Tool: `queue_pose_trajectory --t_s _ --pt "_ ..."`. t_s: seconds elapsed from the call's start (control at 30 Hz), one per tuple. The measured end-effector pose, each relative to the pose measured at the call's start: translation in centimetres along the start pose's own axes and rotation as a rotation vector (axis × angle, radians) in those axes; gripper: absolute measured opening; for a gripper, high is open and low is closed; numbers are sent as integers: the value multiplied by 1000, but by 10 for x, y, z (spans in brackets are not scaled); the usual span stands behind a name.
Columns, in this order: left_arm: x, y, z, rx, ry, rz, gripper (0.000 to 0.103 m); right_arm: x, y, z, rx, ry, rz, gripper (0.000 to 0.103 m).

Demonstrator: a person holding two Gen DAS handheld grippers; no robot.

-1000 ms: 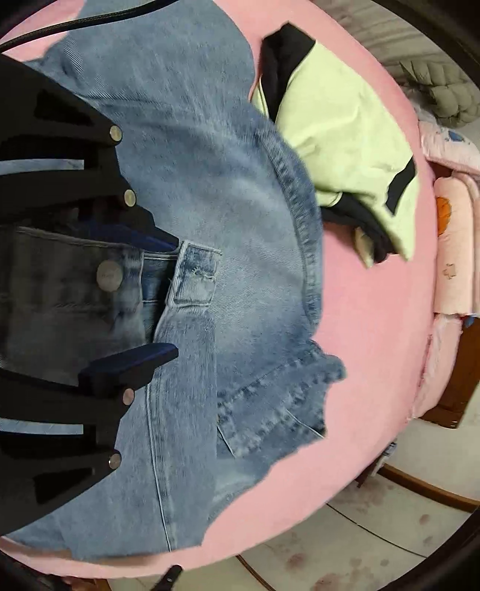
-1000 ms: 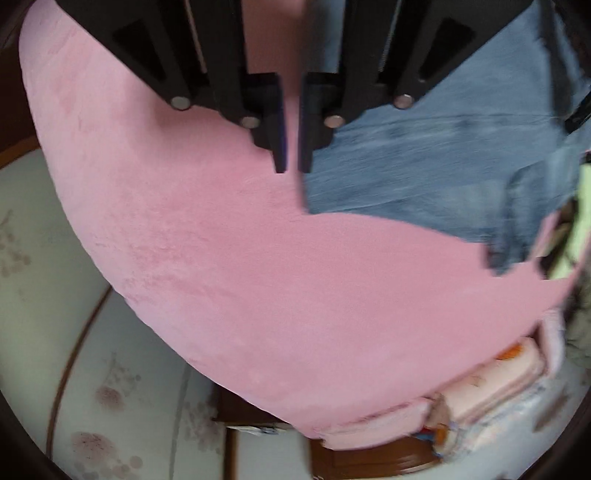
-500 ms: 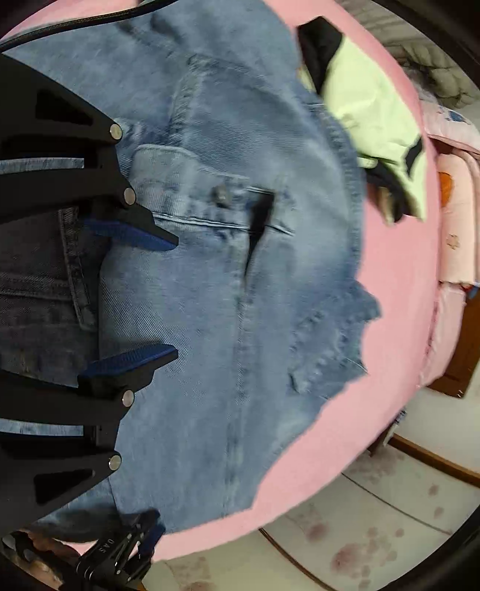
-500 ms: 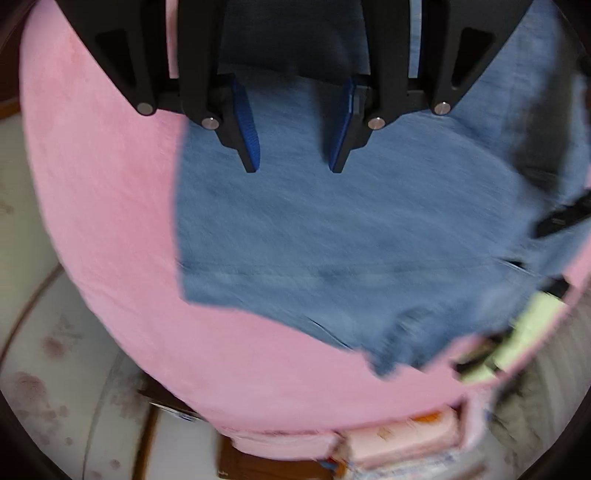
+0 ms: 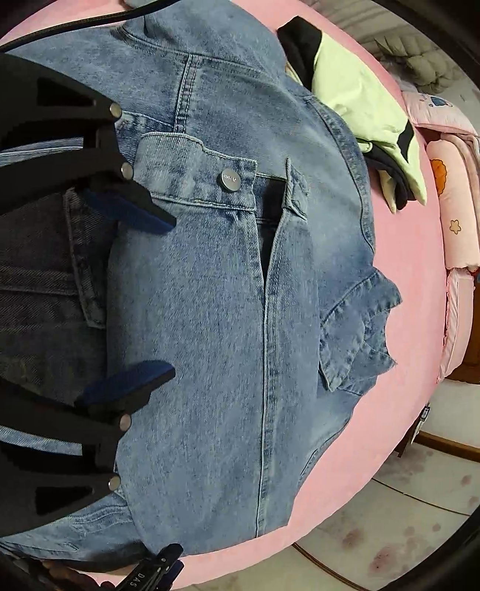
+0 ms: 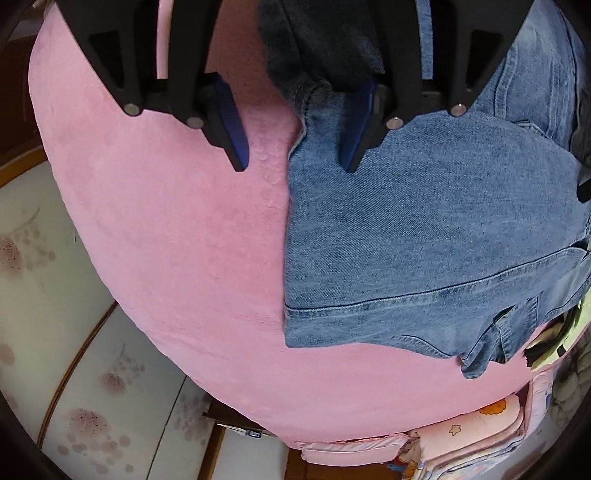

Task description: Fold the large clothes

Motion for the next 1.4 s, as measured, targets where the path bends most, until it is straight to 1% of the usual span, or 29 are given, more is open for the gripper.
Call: queue_pose_trajectory --t_s 0.07,0.17,0.23,0.33,0.5,0.6,0.77,0.87,0.93,1.0,1.13,1.2,1.27,1.33,1.4 --pt "4 9 1 8 -9 -8 78 -1 5 0 -10 -32 -18 51" --pt "10 24 1 25 -21 -6 78 -3 17 3 -25 -77 -59 52" --pt "15 40 0 45 -31 -4 79 -3 28 3 -28 -92 -61 53" --pt "21 64 0 71 -37 8 82 -7 48 2 -13 -92 -63 53" --pt "30 110 -2 123 -30 49 90 -10 88 2 26 -125 -119 53" --pt "33 137 -2 143 -16 82 92 -14 117 1 71 -121 -126 53" --pt "35 178 1 186 -15 101 92 -20 167 -2 162 -112 -69 53" --pt "31 199 3 198 -9 123 92 -26 196 -2 233 -100 -67 53" --pt "24 212 5 203 9 140 92 -32 209 -3 260 -88 -76 53" --pt "17 221 7 212 25 143 92 -41 222 -3 287 -68 -84 53" --pt "-3 249 11 273 38 121 92 -62 248 -4 348 -23 -72 53" --pt "-10 263 14 309 12 117 92 -77 258 -4 362 17 -98 53" --pt "-17 274 16 330 -15 106 92 -94 268 -3 371 56 -154 53" --pt "-29 284 18 340 -5 112 92 -114 277 -3 374 80 -230 53" --pt "-47 295 19 339 30 139 92 -129 282 -4 363 87 -283 53"
Point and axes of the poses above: each gripper's, at about its wrist camera, not at the fingertips, and y roughly against the way its jaws point, x to its right, z to its underside, the point moved 6 cm from there along -y, roughly the way its jaws point, and after that the axes turned 9 degrees about y, right-handed, at the moved point
